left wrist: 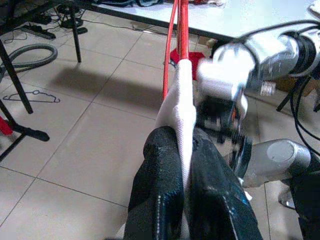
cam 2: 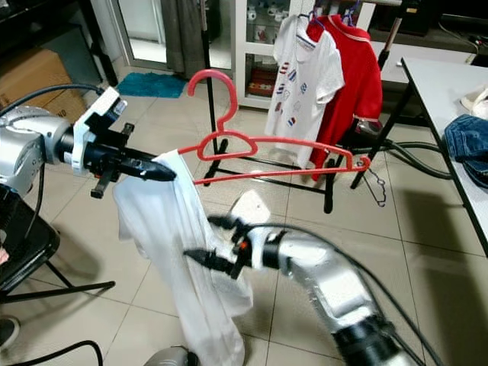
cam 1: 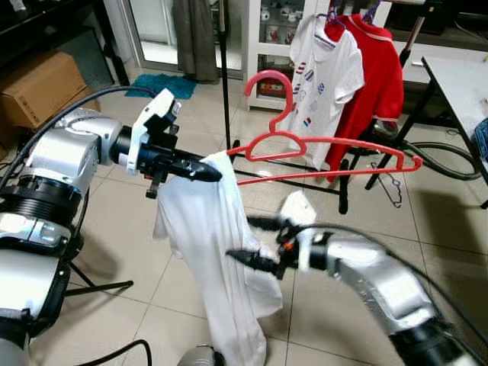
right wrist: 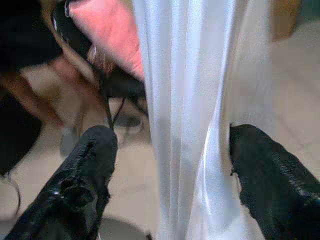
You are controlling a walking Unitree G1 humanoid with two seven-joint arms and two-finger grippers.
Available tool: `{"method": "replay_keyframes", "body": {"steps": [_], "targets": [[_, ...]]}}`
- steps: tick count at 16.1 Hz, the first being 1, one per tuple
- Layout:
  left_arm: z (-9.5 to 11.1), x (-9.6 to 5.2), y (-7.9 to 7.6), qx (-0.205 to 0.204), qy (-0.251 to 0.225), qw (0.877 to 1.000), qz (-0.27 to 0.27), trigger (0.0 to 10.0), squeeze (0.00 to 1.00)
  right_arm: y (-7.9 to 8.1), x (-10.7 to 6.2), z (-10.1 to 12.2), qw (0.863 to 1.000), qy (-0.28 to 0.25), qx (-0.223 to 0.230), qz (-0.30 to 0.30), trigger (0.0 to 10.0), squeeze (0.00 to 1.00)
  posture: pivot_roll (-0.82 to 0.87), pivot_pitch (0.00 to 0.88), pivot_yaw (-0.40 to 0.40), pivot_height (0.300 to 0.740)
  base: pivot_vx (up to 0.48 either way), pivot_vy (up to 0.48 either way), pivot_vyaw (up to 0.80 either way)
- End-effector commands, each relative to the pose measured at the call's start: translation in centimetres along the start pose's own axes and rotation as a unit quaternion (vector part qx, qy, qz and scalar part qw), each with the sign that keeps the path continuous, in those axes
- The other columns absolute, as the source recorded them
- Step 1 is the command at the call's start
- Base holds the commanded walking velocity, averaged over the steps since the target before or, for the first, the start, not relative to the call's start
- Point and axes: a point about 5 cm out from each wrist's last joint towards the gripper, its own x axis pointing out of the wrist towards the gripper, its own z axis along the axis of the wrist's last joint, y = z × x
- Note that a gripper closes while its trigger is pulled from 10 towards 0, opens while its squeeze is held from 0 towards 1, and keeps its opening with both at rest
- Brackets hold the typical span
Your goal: Hang hanger
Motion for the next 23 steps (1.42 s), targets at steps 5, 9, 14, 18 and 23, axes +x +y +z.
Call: {"method": "replay_keyframes", "body": {"steps": [5,9,14,18,23], "targets": [[2.3,-0.8,0.1,0.030,-0.014,0.999,0.005,0.0,0.00,-0.9,1.3,-3.8,0.997,0.082,0.002,-0.014,3.1,0.00,0.11,0.121,0.043,0.740,0.000,0.000,0.00],[2.9,-1.2,0.0,0.036,-0.017,0.999,0.006,0.0,0.00,-1.6,1.5,-5.5,0.994,0.087,0.036,-0.046,0.0,0.00,0.12,0.116,0.033,0.740,0.000,0.000,0.00],[3.1,-1.1,-0.1,0.037,-0.021,0.999,0.003,0.0,0.00,-2.2,3.1,-5.1,0.991,0.029,0.101,-0.084,0.0,0.00,0.12,0.111,0.034,0.740,0.000,0.000,0.00],[3.0,-1.2,-0.1,0.038,-0.019,0.999,0.005,0.0,0.00,-2.6,3.1,-5.4,0.987,0.014,0.121,-0.104,0.0,0.00,0.12,0.097,0.032,0.740,0.000,0.000,0.00],[2.9,-1.6,0.0,0.039,-0.020,0.999,0.015,0.0,0.00,-3.2,1.9,-5.7,0.987,0.009,0.122,-0.109,0.0,0.00,0.11,0.090,0.029,0.740,0.000,0.000,0.00]]}}
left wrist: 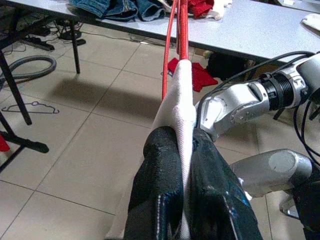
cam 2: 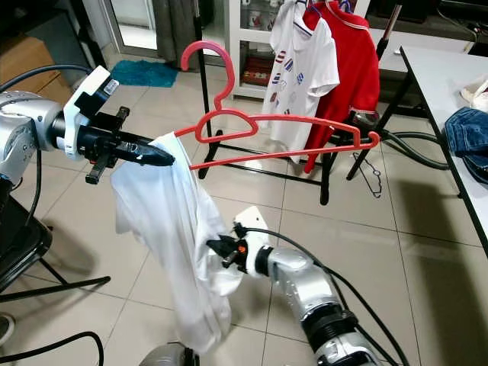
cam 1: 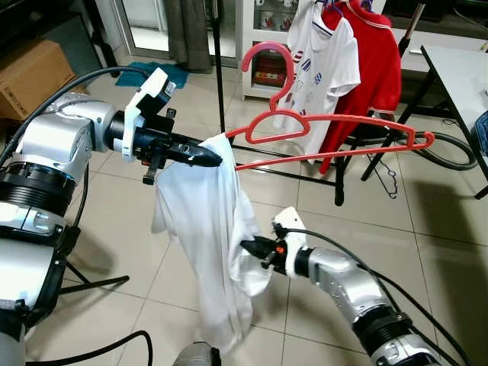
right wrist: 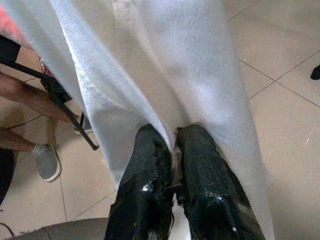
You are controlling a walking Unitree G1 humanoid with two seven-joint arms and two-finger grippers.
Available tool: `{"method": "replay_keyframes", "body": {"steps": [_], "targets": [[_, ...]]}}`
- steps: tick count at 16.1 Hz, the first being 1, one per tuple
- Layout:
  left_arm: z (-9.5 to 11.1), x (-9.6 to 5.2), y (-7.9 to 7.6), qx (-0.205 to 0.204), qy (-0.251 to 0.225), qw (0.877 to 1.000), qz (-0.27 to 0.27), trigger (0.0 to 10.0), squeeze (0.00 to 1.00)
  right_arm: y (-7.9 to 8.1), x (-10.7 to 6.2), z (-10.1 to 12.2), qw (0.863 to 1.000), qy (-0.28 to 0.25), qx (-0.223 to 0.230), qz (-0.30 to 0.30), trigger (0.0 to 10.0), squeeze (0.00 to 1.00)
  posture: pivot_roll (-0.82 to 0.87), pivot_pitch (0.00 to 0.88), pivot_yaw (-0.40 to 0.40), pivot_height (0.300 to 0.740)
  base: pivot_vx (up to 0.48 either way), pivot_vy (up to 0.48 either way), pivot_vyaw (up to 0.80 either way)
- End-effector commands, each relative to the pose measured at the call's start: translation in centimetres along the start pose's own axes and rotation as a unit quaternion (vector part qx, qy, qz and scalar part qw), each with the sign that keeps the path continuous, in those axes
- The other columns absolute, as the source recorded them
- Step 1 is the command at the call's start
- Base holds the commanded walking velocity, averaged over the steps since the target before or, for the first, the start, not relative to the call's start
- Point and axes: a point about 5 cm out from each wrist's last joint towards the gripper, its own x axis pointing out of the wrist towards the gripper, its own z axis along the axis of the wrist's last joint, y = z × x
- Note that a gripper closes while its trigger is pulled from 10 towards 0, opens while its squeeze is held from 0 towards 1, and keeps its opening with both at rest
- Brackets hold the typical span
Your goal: Hang hanger
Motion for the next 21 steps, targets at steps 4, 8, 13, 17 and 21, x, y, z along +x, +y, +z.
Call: {"method": "replay_keyframes", "body": {"steps": [4,8,13,17,21], "targets": [[-0.1,-1.8,-0.6,0.013,0.002,1.000,0.027,0.0,0.00,-1.7,-2.9,0.3,0.998,-0.038,0.005,-0.043,0.0,0.00,0.11,0.069,0.031,0.740,0.000,0.000,0.00],[-2.1,-3.0,-2.0,0.003,0.011,0.999,0.051,0.0,0.00,-5.0,-7.7,1.9,0.986,-0.089,-0.010,-0.143,0.0,0.00,0.10,0.021,0.027,0.740,0.000,0.000,0.00],[-4.2,-2.9,-5.3,-0.006,0.027,0.999,0.045,0.0,0.00,-9.2,-12.4,4.4,0.941,-0.124,-0.041,-0.313,0.0,0.00,0.08,0.000,0.036,0.740,0.000,0.000,0.00],[-7.3,-3.7,-5.6,0.011,0.105,0.976,0.188,0.0,0.00,-11.1,-14.8,6.2,0.906,-0.163,-0.037,-0.388,0.0,0.00,0.08,0.000,0.028,0.740,0.000,0.000,0.00],[-8.3,-3.0,-6.6,0.036,0.137,0.959,0.244,0.0,0.00,-11.5,-15.1,7.1,0.901,-0.175,-0.040,-0.396,0.0,0.00,0.09,0.000,0.025,0.740,0.000,0.000,0.00]]}}
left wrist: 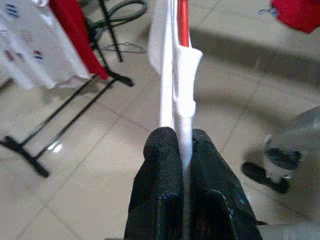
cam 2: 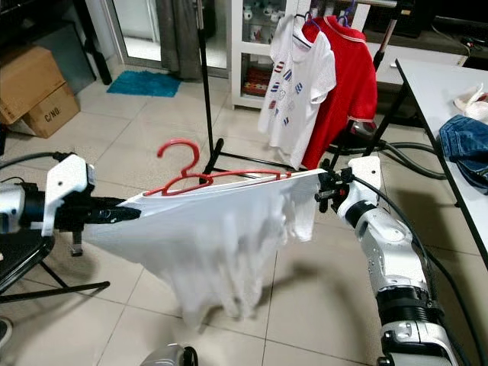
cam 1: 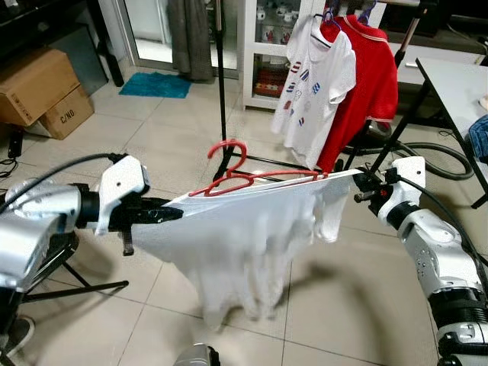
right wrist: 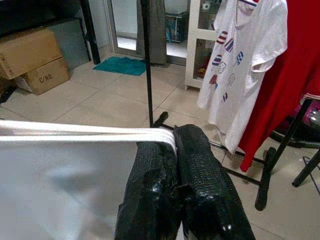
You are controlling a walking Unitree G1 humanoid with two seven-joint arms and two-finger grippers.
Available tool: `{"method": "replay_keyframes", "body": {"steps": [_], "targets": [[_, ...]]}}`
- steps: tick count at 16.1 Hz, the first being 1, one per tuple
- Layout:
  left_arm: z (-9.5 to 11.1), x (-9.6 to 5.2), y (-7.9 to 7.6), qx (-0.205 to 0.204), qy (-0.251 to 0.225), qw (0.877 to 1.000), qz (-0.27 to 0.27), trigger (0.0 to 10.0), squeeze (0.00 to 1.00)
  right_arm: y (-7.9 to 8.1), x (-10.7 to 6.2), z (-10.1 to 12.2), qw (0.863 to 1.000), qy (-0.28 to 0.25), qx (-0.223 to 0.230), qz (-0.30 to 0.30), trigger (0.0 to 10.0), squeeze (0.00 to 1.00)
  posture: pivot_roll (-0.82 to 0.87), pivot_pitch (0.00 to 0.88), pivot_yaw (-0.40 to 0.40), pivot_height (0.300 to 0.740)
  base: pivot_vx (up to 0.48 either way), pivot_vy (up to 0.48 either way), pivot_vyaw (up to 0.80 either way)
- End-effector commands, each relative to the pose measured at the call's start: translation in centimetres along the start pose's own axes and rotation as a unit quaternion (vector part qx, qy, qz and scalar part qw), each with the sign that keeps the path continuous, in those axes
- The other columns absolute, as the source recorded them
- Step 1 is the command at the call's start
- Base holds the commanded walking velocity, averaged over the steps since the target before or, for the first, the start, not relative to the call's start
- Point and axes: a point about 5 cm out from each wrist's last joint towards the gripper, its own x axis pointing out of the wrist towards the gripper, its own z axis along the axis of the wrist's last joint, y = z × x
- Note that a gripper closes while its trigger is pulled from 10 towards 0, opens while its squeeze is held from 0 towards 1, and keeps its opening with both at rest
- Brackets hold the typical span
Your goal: Hang hanger
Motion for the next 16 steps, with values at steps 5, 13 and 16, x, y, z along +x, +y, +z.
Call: {"method": "replay_keyframes", "body": {"steps": [5,13,16], "targets": [[-0.6,0.7,-1.8,-0.022,-0.016,0.999,0.038,0.0,0.00,-3.0,-0.7,2.0,0.997,-0.037,0.004,-0.062,0.0,0.00,0.09,0.000,0.010,0.740,0.000,0.000,0.00],[-2.4,2.7,-1.1,0.012,0.065,0.990,0.125,0.0,0.00,-2.0,-0.9,3.6,0.998,-0.067,-0.006,0.007,0.0,0.00,0.08,0.000,0.013,0.740,0.000,0.000,0.00],[-3.4,3.6,-1.5,0.019,0.086,0.990,0.112,0.0,0.00,-1.3,-1.1,3.9,0.997,-0.063,-0.020,0.044,0.0,0.00,0.07,0.000,0.005,0.740,0.000,0.000,0.00]]}}
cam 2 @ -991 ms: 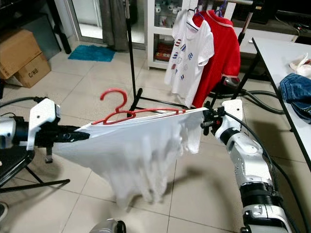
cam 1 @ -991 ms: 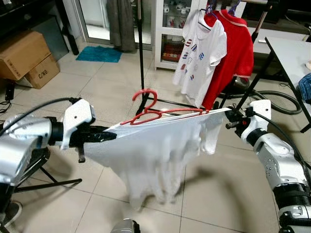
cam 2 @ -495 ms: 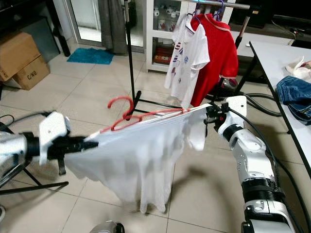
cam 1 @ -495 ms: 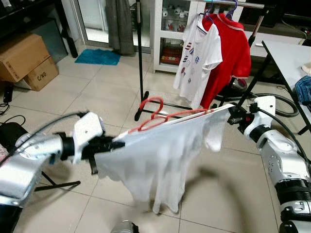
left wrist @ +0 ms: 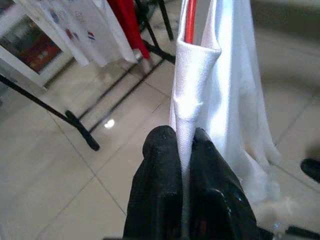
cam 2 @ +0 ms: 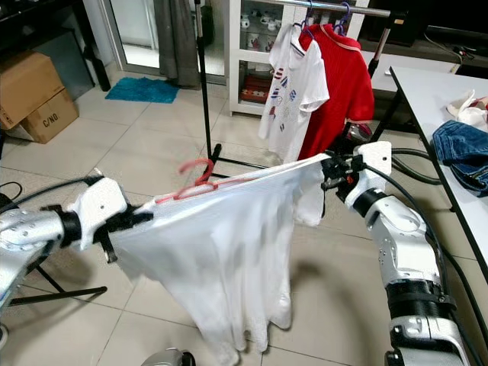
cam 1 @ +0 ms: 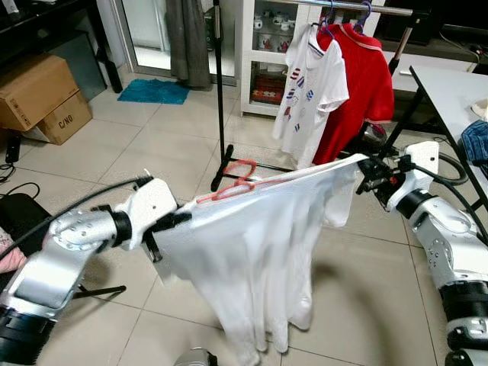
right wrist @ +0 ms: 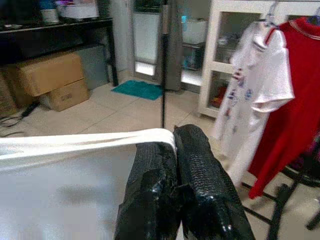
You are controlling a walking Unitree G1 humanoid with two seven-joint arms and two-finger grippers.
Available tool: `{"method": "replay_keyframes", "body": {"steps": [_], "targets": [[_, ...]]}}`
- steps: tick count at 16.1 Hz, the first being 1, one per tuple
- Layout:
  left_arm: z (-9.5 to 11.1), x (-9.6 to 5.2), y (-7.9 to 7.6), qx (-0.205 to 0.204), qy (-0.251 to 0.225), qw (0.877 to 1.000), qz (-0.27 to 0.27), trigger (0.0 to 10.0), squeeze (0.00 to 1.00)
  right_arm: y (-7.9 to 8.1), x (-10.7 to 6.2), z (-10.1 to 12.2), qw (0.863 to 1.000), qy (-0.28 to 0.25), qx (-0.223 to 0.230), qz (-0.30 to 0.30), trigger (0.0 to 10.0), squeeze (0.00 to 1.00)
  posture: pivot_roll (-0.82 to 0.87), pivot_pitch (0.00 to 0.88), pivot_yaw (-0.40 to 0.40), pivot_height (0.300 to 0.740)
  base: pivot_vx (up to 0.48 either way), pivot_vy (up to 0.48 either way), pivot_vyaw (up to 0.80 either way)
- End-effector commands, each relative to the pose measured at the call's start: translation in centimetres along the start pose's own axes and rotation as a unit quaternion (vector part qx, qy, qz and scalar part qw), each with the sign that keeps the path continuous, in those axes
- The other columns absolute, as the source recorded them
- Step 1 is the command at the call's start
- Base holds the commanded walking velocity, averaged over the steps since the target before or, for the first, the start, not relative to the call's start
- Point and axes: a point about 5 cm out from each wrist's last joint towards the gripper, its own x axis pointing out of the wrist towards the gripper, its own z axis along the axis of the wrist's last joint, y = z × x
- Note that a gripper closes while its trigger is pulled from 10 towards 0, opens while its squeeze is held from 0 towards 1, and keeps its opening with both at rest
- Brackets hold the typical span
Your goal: Hang hanger
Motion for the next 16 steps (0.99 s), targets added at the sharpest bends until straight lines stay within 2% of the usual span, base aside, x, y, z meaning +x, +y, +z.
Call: {"method": "replay_keyframes", "body": {"steps": [1,3,5,6,7,8,10,13,14,16], "targets": [[-0.8,-0.1,0.3,0.000,0.024,1.000,0.007,0.0,0.00,-0.7,-0.6,1.3,1.000,-0.014,-0.015,-0.001,0.0,0.00,0.07,0.000,0.005,0.740,0.000,0.000,0.00],[-0.7,0.6,0.9,-0.002,0.020,1.000,-0.017,0.0,0.00,1.5,-0.7,2.4,0.995,-0.011,-0.055,0.078,0.0,0.00,0.07,0.000,-0.010,0.740,0.000,0.000,0.00],[0.3,0.5,1.5,0.027,0.006,0.999,-0.046,0.0,0.00,2.3,-0.8,2.6,0.989,0.011,-0.103,0.106,0.0,0.00,0.07,0.000,-0.005,0.740,0.000,0.000,0.00],[0.6,0.5,1.5,0.037,0.002,0.998,-0.058,0.0,0.00,2.5,-0.9,2.6,0.987,0.019,-0.113,0.108,0.0,0.00,0.06,0.000,-0.001,0.740,0.000,0.000,0.00],[1.0,0.4,1.2,0.048,-0.008,0.994,-0.094,0.0,0.00,2.6,-0.8,2.4,0.985,0.038,-0.132,0.106,0.0,0.00,0.06,0.000,0.001,0.740,0.000,0.000,0.00],[1.3,0.4,0.6,0.057,-0.006,0.988,-0.146,0.0,0.00,2.7,-0.3,2.7,0.985,0.043,-0.130,0.100,0.0,0.00,0.06,0.000,0.004,0.740,0.000,0.000,0.00],[1.4,0.5,0.5,0.064,-0.006,0.984,-0.168,0.0,0.00,3.0,-0.1,3.0,0.984,0.046,-0.130,0.111,0.0,0.00,0.06,0.000,0.005,0.740,0.000,0.000,0.00],[1.4,0.2,0.9,0.069,0.001,0.981,-0.179,0.0,0.00,3.7,-0.1,2.7,0.977,0.068,-0.141,0.142,0.0,0.00,0.07,0.000,0.009,0.740,0.000,0.000,0.00],[1.3,0.1,1.8,0.072,0.011,0.986,-0.152,0.0,0.00,4.2,-0.4,2.4,0.970,0.087,-0.149,0.172,0.0,0.00,0.08,0.000,0.009,0.740,0.000,0.000,0.00],[1.2,0.1,2.2,0.073,0.016,0.987,-0.143,0.0,0.00,4.4,-0.5,2.3,0.968,0.094,-0.150,0.179,0.0,0.00,0.08,0.000,0.009,0.740,0.000,0.000,0.00]]}}
